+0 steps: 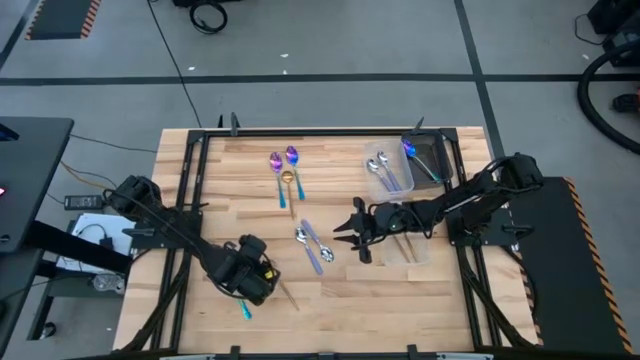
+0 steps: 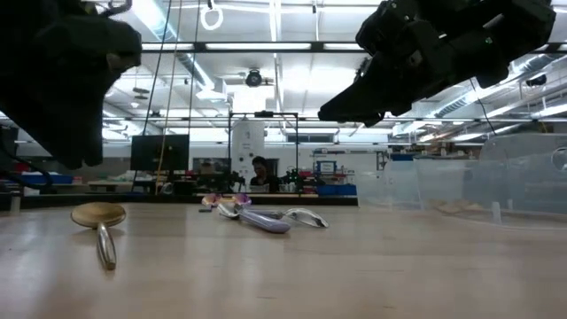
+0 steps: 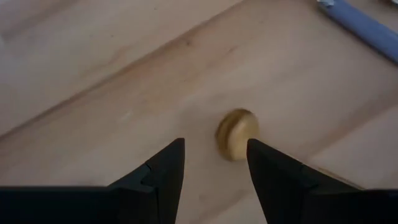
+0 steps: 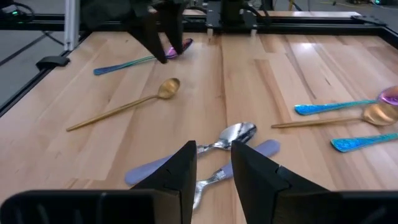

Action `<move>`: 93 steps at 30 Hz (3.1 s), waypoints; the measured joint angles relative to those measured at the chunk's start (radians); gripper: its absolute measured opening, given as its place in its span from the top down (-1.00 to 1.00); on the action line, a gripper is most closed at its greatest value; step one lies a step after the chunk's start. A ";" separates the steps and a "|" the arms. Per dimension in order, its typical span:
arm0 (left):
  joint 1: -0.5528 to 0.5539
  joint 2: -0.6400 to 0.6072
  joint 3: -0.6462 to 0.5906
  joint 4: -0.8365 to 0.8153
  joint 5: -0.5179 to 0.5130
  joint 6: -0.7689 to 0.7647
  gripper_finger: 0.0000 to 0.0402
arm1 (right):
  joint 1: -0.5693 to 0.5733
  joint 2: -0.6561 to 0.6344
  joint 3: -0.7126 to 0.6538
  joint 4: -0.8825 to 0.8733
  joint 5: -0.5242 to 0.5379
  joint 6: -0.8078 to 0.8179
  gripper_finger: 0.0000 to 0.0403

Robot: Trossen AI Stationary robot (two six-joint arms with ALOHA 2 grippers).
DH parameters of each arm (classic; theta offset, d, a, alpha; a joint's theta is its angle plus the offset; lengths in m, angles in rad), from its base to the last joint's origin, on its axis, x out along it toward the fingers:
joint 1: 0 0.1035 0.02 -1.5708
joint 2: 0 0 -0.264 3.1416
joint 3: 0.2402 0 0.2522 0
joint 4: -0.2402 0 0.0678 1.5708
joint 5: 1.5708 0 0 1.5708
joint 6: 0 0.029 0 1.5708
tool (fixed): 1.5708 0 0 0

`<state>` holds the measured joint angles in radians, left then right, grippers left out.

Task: Sort silverware by color (type)
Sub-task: Put the gold spoon into the bottom transparent bin

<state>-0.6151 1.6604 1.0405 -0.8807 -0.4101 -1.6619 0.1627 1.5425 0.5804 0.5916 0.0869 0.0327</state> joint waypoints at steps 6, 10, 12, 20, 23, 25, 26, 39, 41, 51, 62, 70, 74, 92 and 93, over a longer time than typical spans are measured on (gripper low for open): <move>0.031 0.041 -0.001 0.006 -0.001 0.050 0.14 | 0.002 0.000 0.000 0.009 -0.002 -0.010 0.46; 0.031 0.042 -0.001 0.009 -0.034 0.078 0.24 | 0.002 0.000 0.000 0.010 -0.021 -0.006 0.46; 0.025 0.042 -0.001 -0.005 -0.065 0.081 0.29 | 0.002 0.000 0.000 0.010 -0.033 -0.005 0.46; 0.015 0.013 -0.077 0.026 -0.088 0.088 0.46 | 0.002 0.000 0.000 0.012 -0.038 0.001 0.46; 0.009 -0.031 -0.153 0.136 -0.094 0.088 0.50 | 0.007 0.000 0.000 0.014 -0.039 0.001 0.46; 0.008 -0.055 -0.189 0.200 -0.108 0.101 0.52 | 0.011 0.000 0.000 0.014 -0.039 0.001 0.46; 0.008 -0.067 -0.202 0.217 -0.109 0.108 0.53 | 0.013 0.000 0.000 0.016 -0.039 0.001 0.46; -0.037 -0.250 -0.405 0.436 -0.153 0.140 0.54 | 0.013 0.000 0.000 0.021 -0.039 -0.006 0.46; -0.049 -0.274 -0.459 0.520 -0.167 0.141 0.54 | 0.013 0.000 0.000 0.022 -0.039 -0.006 0.46; -0.100 -0.327 -0.596 0.769 -0.199 0.151 0.54 | 0.013 0.000 0.000 0.028 -0.039 -0.003 0.46; -0.101 -0.325 -0.597 0.813 -0.204 0.096 0.25 | 0.013 0.000 0.000 0.037 -0.059 0.001 0.46; -0.072 -0.317 -0.597 0.825 -0.203 0.103 0.08 | 0.013 0.000 0.000 0.043 -0.062 0.000 0.46; -0.071 -0.289 -0.597 0.836 -0.202 0.101 0.09 | 0.013 0.000 0.000 0.043 -0.079 -0.002 0.46; -0.072 -0.123 -0.596 1.021 -0.173 0.102 0.49 | 0.013 0.000 0.000 0.051 -0.081 -0.002 0.46; -0.069 -0.123 -0.596 1.019 -0.171 0.102 0.55 | 0.013 0.000 0.000 0.051 -0.081 -0.002 0.46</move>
<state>-0.6846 1.5378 0.4446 0.1381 -0.5810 -1.5599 0.1757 1.5421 0.5808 0.6429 0.0059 0.0303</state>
